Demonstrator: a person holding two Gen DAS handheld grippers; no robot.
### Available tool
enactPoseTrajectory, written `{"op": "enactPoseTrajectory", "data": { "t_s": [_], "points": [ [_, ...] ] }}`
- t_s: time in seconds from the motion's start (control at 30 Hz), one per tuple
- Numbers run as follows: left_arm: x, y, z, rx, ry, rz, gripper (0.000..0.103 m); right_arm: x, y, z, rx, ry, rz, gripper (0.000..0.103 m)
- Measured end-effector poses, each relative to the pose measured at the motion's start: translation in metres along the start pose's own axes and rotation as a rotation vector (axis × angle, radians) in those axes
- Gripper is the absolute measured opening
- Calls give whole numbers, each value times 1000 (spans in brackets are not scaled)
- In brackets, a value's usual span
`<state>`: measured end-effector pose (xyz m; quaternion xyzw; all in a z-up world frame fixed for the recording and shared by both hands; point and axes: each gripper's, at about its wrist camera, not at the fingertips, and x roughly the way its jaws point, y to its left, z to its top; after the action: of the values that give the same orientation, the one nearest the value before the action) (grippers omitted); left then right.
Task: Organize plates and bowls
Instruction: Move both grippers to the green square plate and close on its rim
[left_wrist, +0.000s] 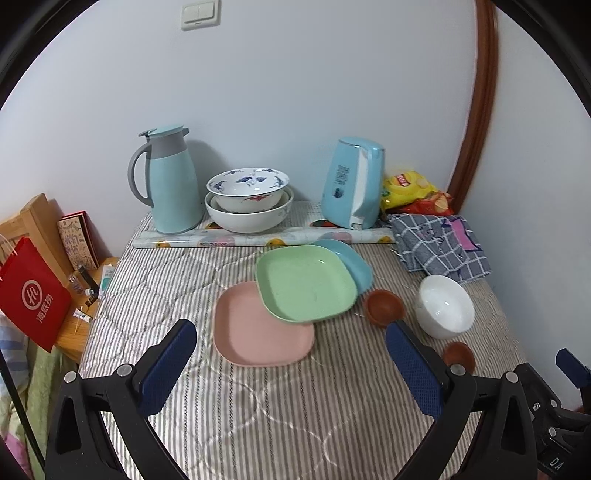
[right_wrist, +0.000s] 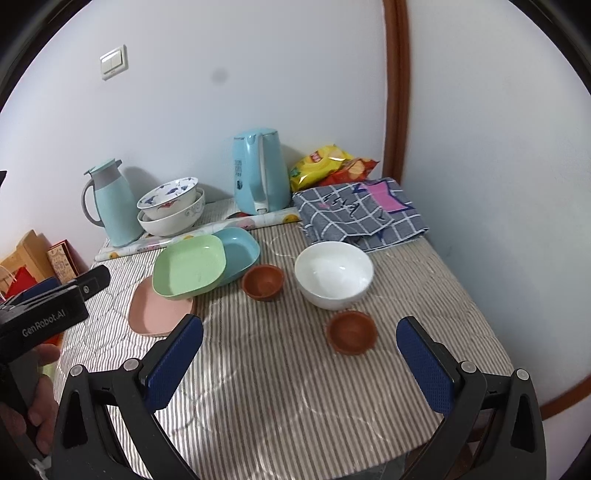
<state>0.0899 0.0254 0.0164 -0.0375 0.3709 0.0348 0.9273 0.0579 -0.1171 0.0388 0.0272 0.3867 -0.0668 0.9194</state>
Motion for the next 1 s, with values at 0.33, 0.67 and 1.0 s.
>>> {"op": "enactPoseTrajectory", "data": {
  "t_s": [0.33, 0.67, 1.0],
  "points": [
    [49, 25, 19, -16, 52, 46, 103, 48, 17, 21, -7, 35, 58, 101],
    [109, 44, 30, -55, 113, 7, 100, 104, 37, 34, -27, 99, 107, 94],
    [163, 41, 38, -14, 160, -13, 97, 150, 70, 41, -86, 153, 130, 78]
  ]
}}
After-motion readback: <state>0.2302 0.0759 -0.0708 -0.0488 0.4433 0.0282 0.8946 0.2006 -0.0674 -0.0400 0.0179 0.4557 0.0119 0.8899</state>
